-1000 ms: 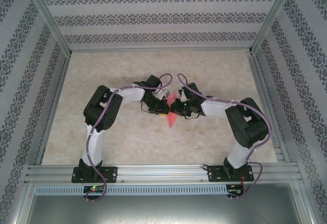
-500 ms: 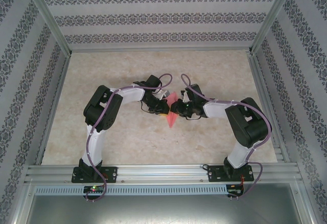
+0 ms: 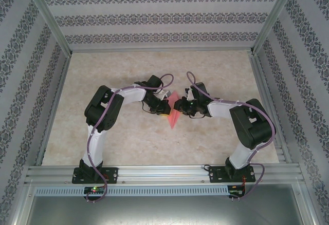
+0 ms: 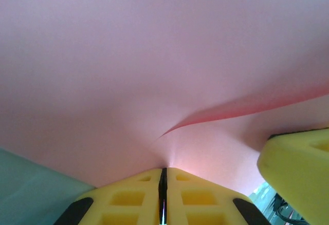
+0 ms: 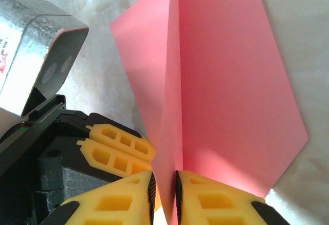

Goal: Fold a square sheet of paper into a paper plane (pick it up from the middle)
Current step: Fourth fold the wing at the center of the table.

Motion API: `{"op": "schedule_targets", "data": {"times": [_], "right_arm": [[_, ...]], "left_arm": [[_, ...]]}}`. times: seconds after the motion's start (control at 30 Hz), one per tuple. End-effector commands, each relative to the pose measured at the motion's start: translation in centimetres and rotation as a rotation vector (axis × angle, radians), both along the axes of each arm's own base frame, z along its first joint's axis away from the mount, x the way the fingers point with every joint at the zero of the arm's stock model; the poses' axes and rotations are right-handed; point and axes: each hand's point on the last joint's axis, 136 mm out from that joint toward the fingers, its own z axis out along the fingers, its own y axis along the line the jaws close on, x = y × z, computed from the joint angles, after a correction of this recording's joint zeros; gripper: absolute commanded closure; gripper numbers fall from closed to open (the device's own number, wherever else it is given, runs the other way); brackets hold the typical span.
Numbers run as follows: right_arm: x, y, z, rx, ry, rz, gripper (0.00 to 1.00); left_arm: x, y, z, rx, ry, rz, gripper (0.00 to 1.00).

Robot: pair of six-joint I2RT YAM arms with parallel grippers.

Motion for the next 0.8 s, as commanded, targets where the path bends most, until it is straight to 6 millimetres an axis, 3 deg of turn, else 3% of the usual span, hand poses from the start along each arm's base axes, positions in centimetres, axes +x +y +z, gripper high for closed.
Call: {"op": "schedule_targets", "data": {"times": [0.0,0.27,0.77], "right_arm": [[0.3,-0.3,1.8,0.006,-0.046,0.013,0.79],[0.2,-0.6,2.0,-0.019,-0.046,0.019,0.81],[0.4,0.8,1.5,-0.005,-0.032,0.054,0.96]], "left_arm": [[-1.4,1.7,-4.4,0.143,0.056,0.005,0.87],[-1.4,1.6,-4.4,0.14,0.057,0.007,0.87],[-1.2,1.6,-4.1,0.138,0.05,0.01,0.87]]}}
